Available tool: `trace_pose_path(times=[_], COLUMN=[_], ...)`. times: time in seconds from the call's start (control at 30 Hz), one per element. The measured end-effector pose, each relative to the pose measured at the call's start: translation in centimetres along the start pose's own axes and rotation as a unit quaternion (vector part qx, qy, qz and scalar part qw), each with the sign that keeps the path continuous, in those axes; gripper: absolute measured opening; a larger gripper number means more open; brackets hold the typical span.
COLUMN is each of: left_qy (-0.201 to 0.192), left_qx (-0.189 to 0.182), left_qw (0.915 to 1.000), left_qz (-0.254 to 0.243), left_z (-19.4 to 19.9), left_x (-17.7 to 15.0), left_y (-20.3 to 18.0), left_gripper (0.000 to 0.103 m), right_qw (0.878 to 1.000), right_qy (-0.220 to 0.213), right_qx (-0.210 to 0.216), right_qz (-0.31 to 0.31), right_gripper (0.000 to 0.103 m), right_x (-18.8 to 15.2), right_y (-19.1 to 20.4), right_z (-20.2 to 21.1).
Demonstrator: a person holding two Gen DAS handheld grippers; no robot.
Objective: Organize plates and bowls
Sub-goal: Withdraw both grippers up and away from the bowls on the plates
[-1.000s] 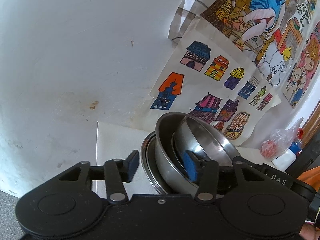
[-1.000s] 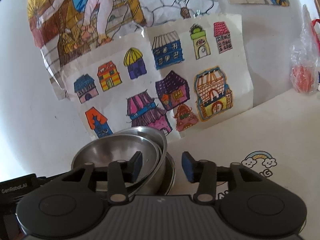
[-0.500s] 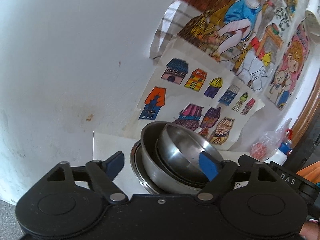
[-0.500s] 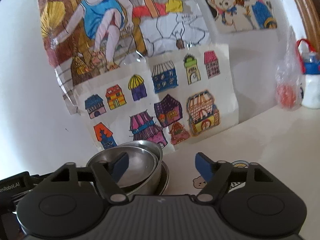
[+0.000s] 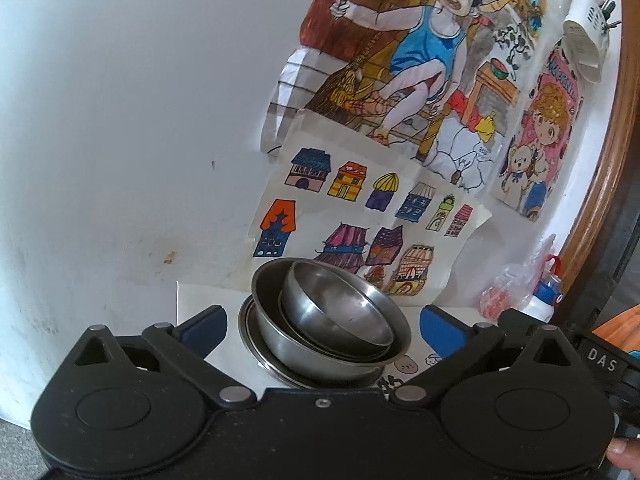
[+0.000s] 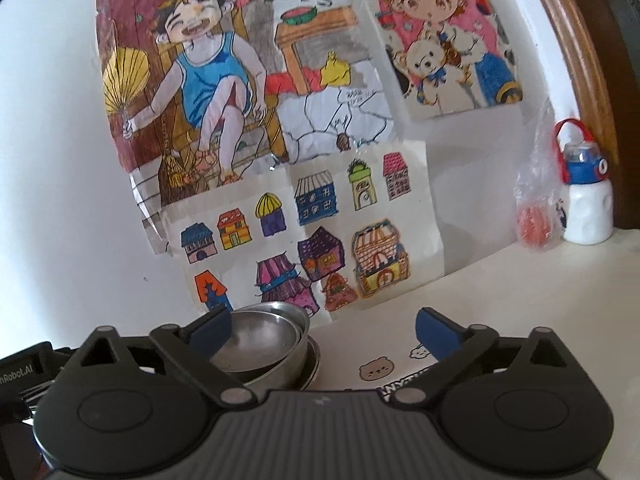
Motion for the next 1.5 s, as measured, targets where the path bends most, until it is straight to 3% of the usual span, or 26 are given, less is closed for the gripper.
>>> trace_pose_path(times=[0.63,1.07,1.5], left_qy=[-0.031,-0.022,-0.018], left_qx=[0.011,0.010,0.000], left_qw=[0.9980,0.9968,0.9962], left_qz=[-0.053,-0.076,-0.085], left_z=[3.8,7.4,11.2], left_x=[-2.1,-5.7,-9.0], left_y=[-2.9,-3.9,-4.0], left_gripper=[0.102,0.102,0.102], right_qw=[0.997,0.990,0.986], right_qy=[-0.046,-0.047,-0.060], right_qx=[-0.054,-0.118,-0.150], right_qz=[0.038,0.062,0.045], right_gripper=[0.103,0.103,0.103], right_x=[-1.0,-4.6,-8.1], right_y=[-1.3,-0.9,-0.7], right_z=[6.8,12.6,17.8])
Point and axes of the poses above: each gripper's, at about its wrist camera, not at the fingertips, and z roughly against the way its jaws point, y to its left, x to its top, the point moved 2 cm from there along -z, roughly the way its jaws point, and after that the axes turned 3 degrees about -z, right-handed, at the moved point
